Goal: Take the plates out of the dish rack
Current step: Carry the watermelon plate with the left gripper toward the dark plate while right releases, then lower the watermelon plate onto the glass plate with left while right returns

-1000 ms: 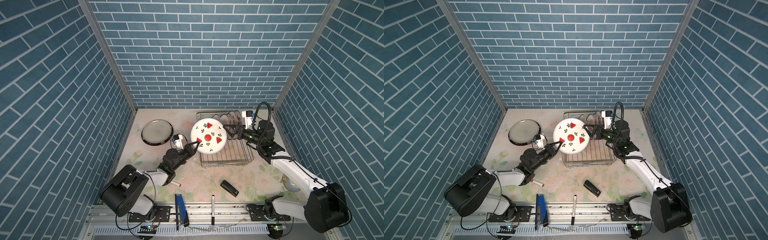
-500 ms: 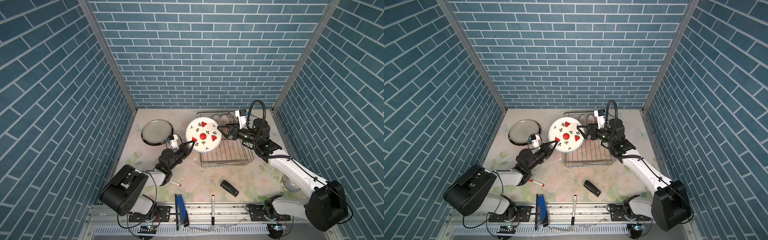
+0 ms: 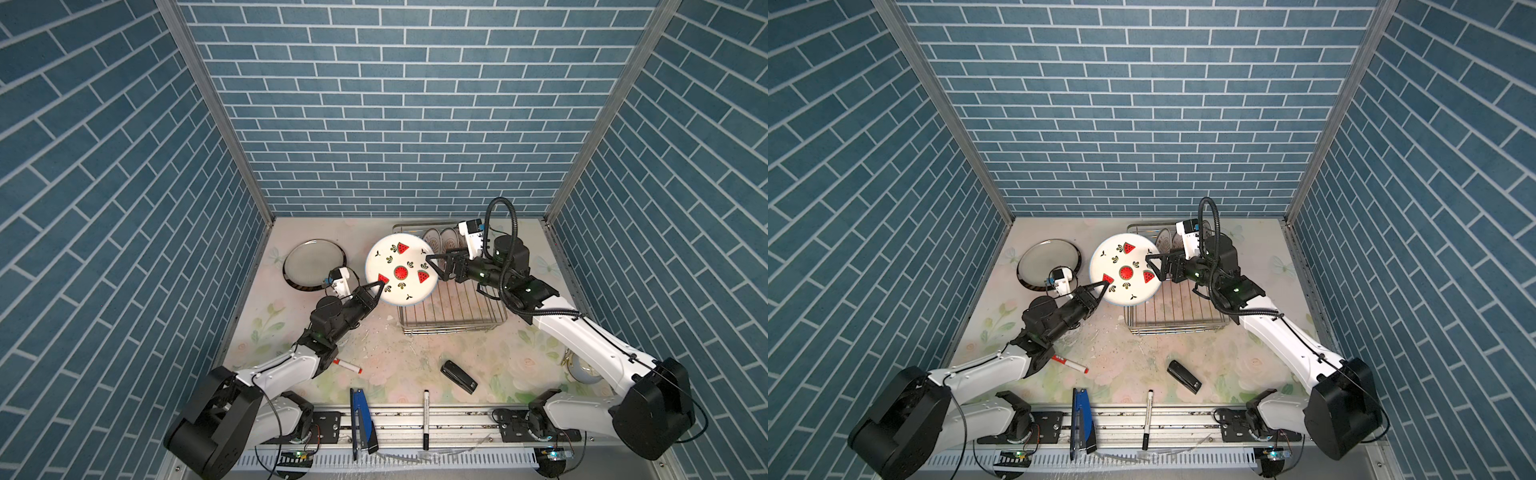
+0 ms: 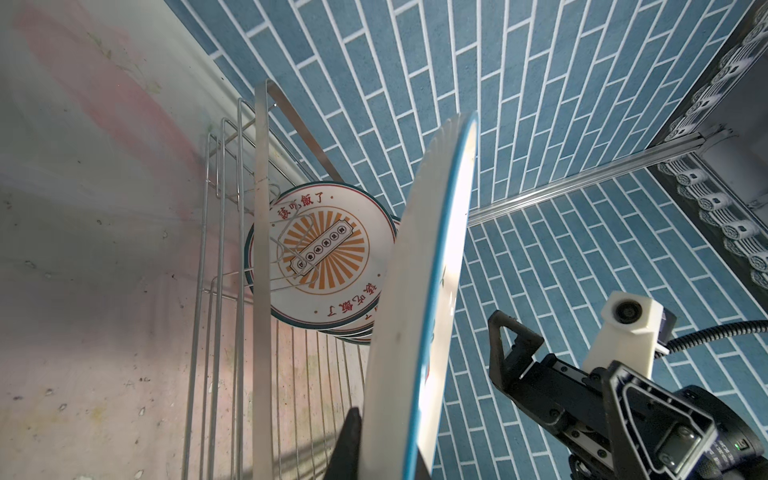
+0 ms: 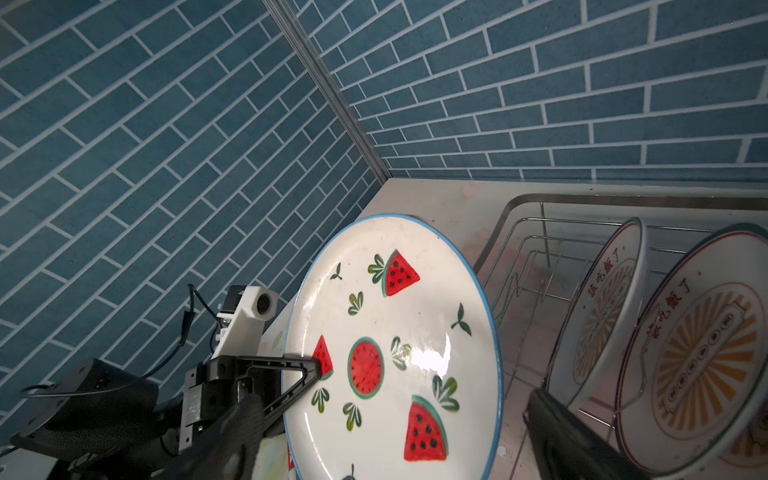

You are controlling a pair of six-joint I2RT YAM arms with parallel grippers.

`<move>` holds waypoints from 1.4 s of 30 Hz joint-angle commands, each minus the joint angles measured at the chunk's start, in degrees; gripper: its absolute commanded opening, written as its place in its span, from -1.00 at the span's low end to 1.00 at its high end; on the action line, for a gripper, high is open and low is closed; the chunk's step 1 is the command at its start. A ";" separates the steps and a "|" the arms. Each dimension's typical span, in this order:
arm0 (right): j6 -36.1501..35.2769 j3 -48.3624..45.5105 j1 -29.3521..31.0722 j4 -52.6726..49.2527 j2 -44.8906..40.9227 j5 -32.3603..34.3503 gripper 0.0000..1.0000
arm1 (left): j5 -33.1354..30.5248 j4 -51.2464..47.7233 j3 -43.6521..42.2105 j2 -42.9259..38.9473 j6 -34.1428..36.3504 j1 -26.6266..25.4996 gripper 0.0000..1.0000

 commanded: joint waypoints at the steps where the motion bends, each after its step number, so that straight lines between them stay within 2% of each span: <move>1: -3.01 3.28 0.89 -2.06 0.43 2.46 0.98 | -1.54 -0.12 2.13 -5.14 1.98 2.07 -1.00; 5: -4.57 4.26 2.83 -2.23 1.81 2.91 0.98 | 1.70 -0.39 0.82 -9.74 -0.39 7.86 -1.00; 8: -6.05 5.83 4.56 -3.39 3.51 4.62 0.98 | 0.00 -8.58 1.51 -14.78 1.71 8.72 -1.00; 12: -8.19 8.44 7.21 -3.94 6.73 6.07 0.98 | -0.37 -10.85 0.14 -18.76 1.55 10.81 -1.00; 15: -8.42 10.93 8.66 -5.41 9.50 7.52 0.98 | 0.72 -12.20 -0.52 -20.08 -0.10 14.49 -1.00; 18: -8.37 13.13 9.65 -5.86 12.08 7.07 0.98 | 2.60 -8.65 -2.68 -20.28 -2.70 18.58 -1.00; 21: -8.37 15.14 10.67 -5.83 14.70 7.46 0.98 | 2.57 -12.68 -1.93 -21.58 -1.91 21.34 -1.00; 30: -8.28 26.59 14.28 -9.31 27.28 8.12 0.98 | 3.19 -15.63 -1.97 -20.63 -2.39 31.01 -1.00; 32: -8.44 29.21 14.85 -10.11 29.53 9.07 0.98 | 3.03 -14.10 -2.41 -19.84 -2.46 31.99 -1.00; 36: -8.82 34.25 15.24 -11.16 34.10 11.20 0.98 | -0.67 -18.57 -1.65 -19.47 -0.22 33.35 -1.00; 40: -8.81 38.74 15.33 -12.01 38.35 11.25 0.98 | 2.09 -12.91 -2.42 -14.74 -1.71 35.68 -1.00; 42: -8.75 41.67 15.32 -13.05 40.76 11.09 0.98 | 0.10 -13.11 -2.29 -13.39 -0.63 35.85 -1.00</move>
